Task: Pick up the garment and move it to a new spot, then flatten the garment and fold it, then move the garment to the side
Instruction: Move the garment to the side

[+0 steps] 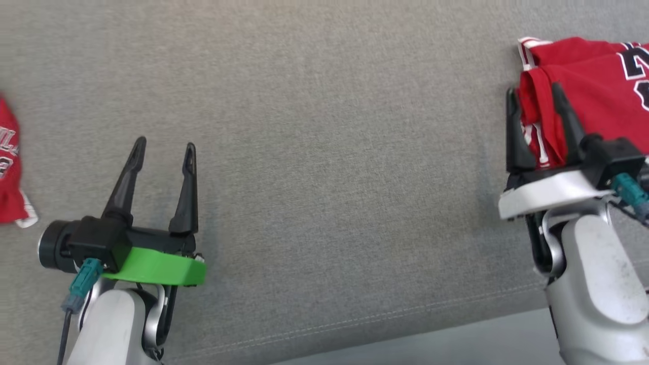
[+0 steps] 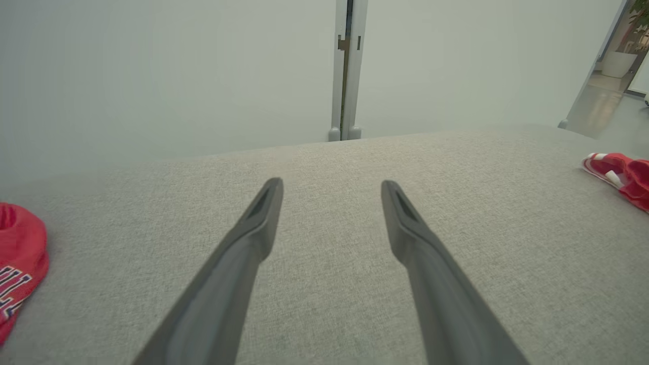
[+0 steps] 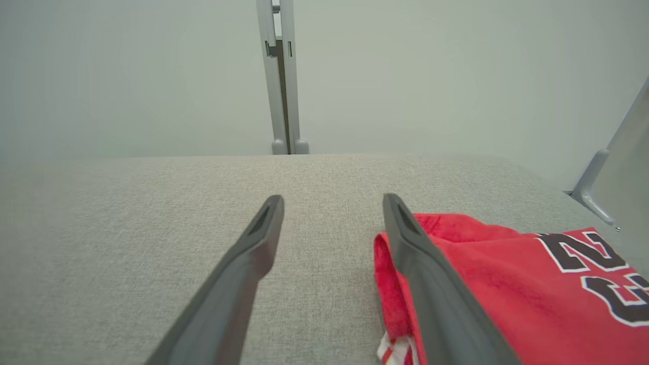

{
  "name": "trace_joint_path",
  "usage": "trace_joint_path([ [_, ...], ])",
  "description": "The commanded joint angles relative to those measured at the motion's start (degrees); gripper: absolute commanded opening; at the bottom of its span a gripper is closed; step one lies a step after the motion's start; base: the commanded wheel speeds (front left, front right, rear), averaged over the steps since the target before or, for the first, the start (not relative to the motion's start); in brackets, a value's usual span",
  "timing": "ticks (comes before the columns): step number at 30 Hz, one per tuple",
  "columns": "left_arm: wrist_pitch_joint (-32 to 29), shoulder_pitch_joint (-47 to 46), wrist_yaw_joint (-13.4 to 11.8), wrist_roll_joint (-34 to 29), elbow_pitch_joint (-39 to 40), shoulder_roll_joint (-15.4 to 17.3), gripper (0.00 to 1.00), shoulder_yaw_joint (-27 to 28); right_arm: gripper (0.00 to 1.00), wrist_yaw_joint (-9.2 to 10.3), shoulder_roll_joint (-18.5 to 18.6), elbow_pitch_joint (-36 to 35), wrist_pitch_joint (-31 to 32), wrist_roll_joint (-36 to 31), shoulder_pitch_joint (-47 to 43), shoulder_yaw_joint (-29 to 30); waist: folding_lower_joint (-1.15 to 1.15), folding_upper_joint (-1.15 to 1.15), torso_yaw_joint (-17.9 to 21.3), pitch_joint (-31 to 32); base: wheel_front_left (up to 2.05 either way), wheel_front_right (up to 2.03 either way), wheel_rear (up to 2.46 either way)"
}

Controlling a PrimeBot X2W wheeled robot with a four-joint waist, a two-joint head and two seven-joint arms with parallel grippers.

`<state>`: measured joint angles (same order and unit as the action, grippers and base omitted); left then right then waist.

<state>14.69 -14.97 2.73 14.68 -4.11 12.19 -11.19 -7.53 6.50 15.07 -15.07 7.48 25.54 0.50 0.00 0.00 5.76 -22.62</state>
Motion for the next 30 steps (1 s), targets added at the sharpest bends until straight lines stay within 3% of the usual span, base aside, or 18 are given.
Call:
trace_joint_path([
  [1,0.3,1.1,-0.2,0.3,-0.6,-0.1,1.0,0.3,1.0,0.09,0.0,-0.7,-0.2,0.5,-1.7,-0.3,0.0,0.0,-3.8,4.3,0.0,0.0,0.0],
  [11,0.4,7.2,-0.6,0.7,-4.6,-1.2,1.0,1.9,1.0,0.09,-2.5,-0.1,-0.2,0.5,-12.1,-2.7,0.0,0.0,-6.1,13.5,0.0,0.0,0.0],
  [20,0.5,12.4,-0.3,0.6,-6.6,-1.8,1.0,2.7,1.0,0.09,-3.3,-0.2,-0.2,1.3,-18.0,-3.6,0.0,0.0,-5.8,19.9,0.0,0.0,0.0],
  [30,0.5,15.7,-0.5,1.1,-7.6,-2.2,1.0,2.9,1.0,0.08,-3.5,-1.2,-0.2,0.9,-21.6,-3.9,0.0,0.0,-5.5,23.5,0.0,0.0,0.0],
])
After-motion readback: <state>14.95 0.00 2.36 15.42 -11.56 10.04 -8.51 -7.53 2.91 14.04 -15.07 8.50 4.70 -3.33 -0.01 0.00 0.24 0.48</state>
